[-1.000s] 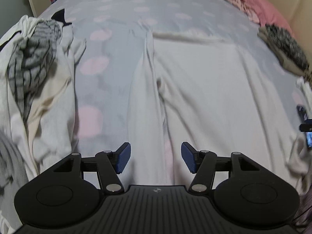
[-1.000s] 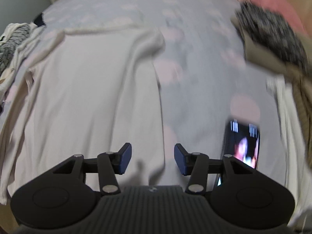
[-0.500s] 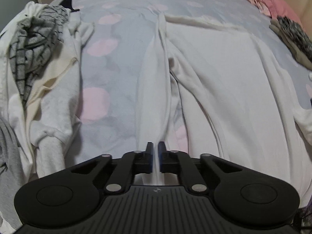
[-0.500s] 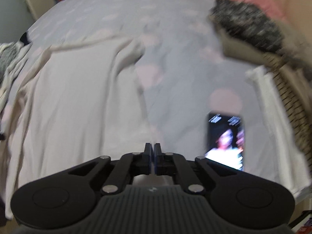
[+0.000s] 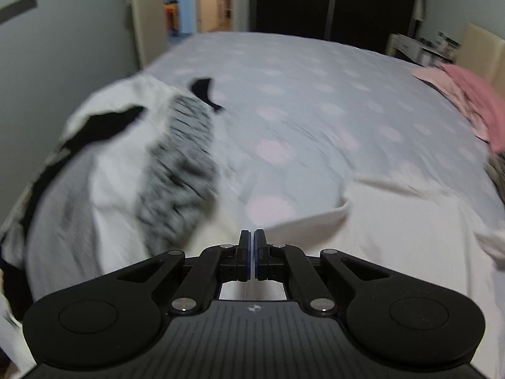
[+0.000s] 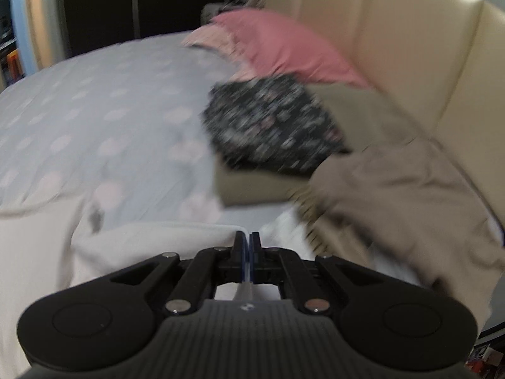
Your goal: Fold clothes
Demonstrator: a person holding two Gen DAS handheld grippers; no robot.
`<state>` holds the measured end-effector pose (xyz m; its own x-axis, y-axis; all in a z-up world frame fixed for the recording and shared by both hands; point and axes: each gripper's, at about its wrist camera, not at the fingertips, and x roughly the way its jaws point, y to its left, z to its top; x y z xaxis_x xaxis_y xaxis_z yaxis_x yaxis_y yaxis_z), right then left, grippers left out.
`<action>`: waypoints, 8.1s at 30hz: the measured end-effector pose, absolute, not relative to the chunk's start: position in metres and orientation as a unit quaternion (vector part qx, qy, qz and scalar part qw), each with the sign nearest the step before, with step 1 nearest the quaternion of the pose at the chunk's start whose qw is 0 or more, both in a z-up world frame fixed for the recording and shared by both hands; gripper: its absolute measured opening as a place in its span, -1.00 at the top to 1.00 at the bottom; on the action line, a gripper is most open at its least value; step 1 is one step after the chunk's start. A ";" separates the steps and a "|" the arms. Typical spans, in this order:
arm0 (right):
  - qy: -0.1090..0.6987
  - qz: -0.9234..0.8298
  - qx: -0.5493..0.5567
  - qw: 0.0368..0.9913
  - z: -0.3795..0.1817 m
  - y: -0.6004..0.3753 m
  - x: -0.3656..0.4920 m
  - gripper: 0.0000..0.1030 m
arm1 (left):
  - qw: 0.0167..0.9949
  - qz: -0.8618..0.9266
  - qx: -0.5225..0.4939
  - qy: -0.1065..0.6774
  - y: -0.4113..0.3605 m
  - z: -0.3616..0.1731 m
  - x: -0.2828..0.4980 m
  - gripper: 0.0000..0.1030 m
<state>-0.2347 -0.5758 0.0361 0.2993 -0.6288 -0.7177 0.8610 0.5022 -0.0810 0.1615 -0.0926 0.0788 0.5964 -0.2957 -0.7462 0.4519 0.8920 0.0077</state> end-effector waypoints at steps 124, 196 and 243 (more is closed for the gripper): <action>0.600 -0.224 0.159 0.751 -0.054 -0.414 -0.279 0.44 | 0.699 -0.397 0.238 0.546 -0.081 0.022 -0.019 0.47; 0.500 -0.135 0.253 0.818 0.016 -0.422 -0.080 0.79 | 0.694 -0.577 0.159 0.400 -0.266 0.043 -0.030 0.09; 0.444 -0.294 0.431 0.729 -0.089 -0.561 -0.176 1.00 | 0.768 -0.472 0.096 0.422 -0.256 0.027 0.032 0.96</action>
